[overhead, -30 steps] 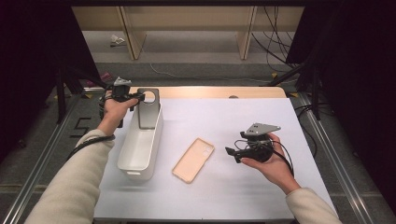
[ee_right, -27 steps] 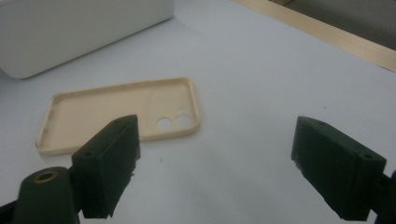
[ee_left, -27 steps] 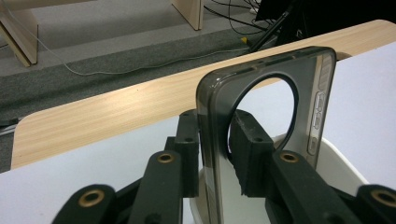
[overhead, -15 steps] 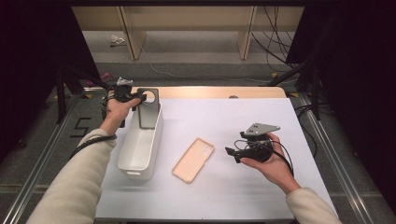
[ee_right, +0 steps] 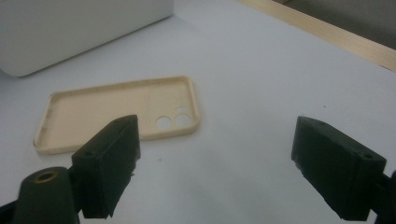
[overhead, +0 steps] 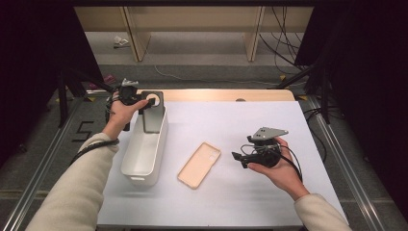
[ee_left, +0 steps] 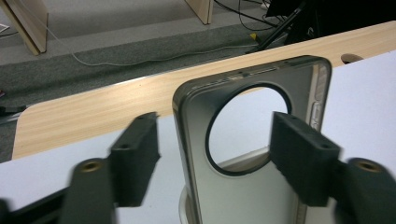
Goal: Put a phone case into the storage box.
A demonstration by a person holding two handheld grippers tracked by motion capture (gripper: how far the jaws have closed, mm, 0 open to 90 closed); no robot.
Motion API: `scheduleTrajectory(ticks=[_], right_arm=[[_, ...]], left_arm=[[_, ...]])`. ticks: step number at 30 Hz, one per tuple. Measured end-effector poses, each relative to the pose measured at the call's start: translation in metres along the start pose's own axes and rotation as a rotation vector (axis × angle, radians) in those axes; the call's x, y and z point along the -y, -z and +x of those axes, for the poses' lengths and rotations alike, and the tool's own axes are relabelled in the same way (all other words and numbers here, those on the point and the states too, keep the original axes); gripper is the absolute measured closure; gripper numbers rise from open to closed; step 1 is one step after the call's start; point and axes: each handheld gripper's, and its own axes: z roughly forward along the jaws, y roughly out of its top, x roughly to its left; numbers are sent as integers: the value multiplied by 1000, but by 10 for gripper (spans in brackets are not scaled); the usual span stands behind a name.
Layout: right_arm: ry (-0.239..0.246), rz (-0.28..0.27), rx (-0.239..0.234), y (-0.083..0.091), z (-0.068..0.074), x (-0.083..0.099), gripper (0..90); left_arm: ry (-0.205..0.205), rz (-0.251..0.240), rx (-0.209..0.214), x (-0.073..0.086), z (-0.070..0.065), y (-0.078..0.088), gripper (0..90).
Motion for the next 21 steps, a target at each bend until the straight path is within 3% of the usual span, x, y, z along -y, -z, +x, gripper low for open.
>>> scheduleTrajectory(ticks=[4,10,15,21], right_arm=[[2,-1,2,0,0,0,163],[3,3,0,-1,0,0,163],[-1,1,4,-1,1,-1,163],[-2,2,2,-2,1,-1,163]], left_arm=[[-20,1,-11,-1,-1,9,146],[-61,-18,17,0,-6,32,8],[-82,-44,29,8,-14,57,0],[-54,-112,57,34,-28,91,0]])
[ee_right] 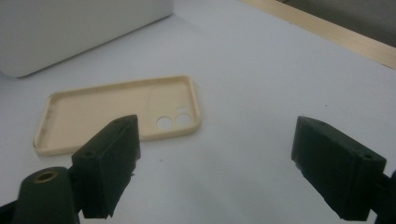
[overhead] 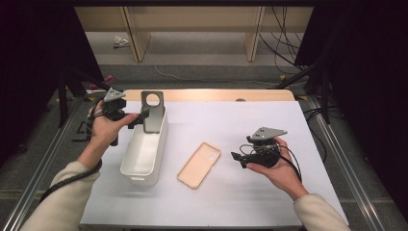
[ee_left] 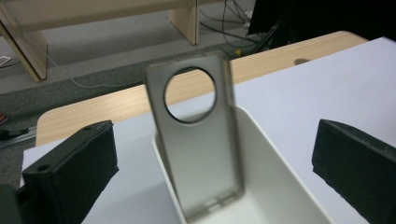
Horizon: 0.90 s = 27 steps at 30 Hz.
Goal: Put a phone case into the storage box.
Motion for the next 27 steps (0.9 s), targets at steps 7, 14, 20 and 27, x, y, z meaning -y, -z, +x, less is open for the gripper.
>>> scheduleTrajectory(ticks=[7,14,20,27], right_arm=[[-7,1,1,-1,1,0,163],[-4,-6,-1,-1,2,-1,163],[-10,-10,-6,-2,2,-1,163],[-15,-4,-10,-5,2,-1,163]], left_arm=[[5,-32,46,41,-30,32,0],[-12,-70,78,61,-53,49,0],[-74,-90,118,79,-82,61,0],[-108,-74,125,86,-87,59,0]])
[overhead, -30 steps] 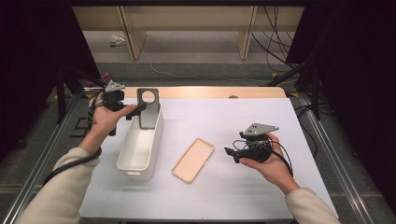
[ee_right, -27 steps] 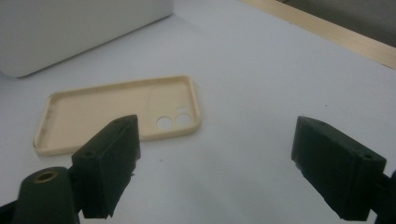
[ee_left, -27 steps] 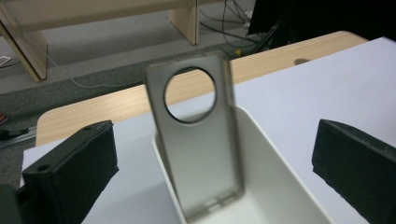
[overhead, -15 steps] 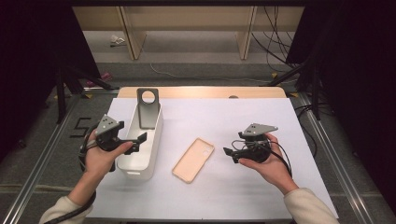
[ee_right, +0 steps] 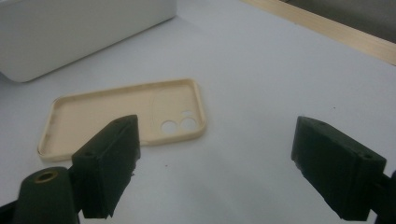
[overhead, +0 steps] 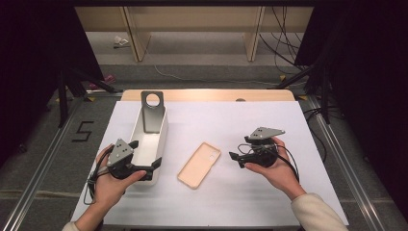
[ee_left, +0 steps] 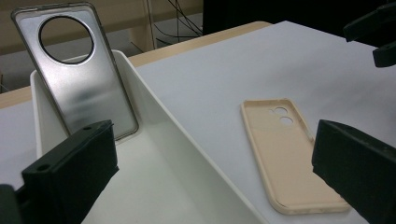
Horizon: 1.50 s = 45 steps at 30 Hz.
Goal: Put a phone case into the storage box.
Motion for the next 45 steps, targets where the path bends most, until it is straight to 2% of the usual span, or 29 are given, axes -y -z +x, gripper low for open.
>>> scheduleTrajectory(ticks=[12,21,22,24,28,32,34,36,40,42,45], right_arm=[[-12,-3,3,-1,-3,0,163],[-8,1,-18,-8,8,-5,163],[1,11,-47,-11,13,-7,186],[4,20,-49,-15,19,-8,271],[28,46,-87,-25,32,-9,420],[42,67,-121,-35,46,-12,704],[56,98,-145,-43,54,-15,794],[49,126,-175,-51,61,-16,849],[69,193,-200,-70,75,-17,900],[75,209,-206,-74,77,-18,900],[91,259,-227,-85,85,-17,900]], left_arm=[[2,4,2,1,1,-1,0],[12,8,10,2,1,-3,0],[12,10,10,1,1,-3,0],[20,10,13,1,2,-4,1],[21,10,7,1,2,-3,3],[16,6,9,0,1,-3,6],[17,9,9,1,1,-3,7],[21,11,8,1,1,-3,7],[20,10,8,1,2,-3,8],[19,11,10,1,2,-3,9],[20,14,10,2,3,-4,9]])
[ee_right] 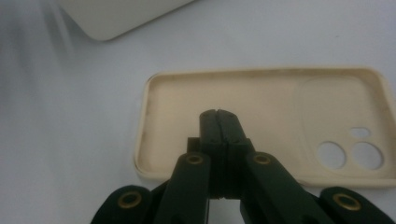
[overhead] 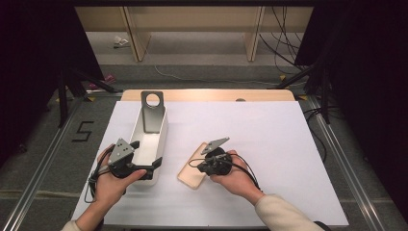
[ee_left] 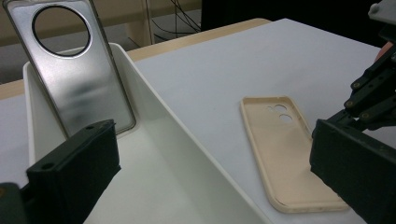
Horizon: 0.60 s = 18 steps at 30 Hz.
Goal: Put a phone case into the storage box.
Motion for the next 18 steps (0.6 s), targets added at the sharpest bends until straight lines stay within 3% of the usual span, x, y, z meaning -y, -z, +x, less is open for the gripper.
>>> scheduleTrajectory(ticks=[7,18], right_arm=[[7,72,-3,-14,5,-2,900],[8,149,-8,-17,3,1,900]], left_arm=[[-3,-1,-3,-1,-1,1,12],[-2,2,0,0,-1,0,15]])
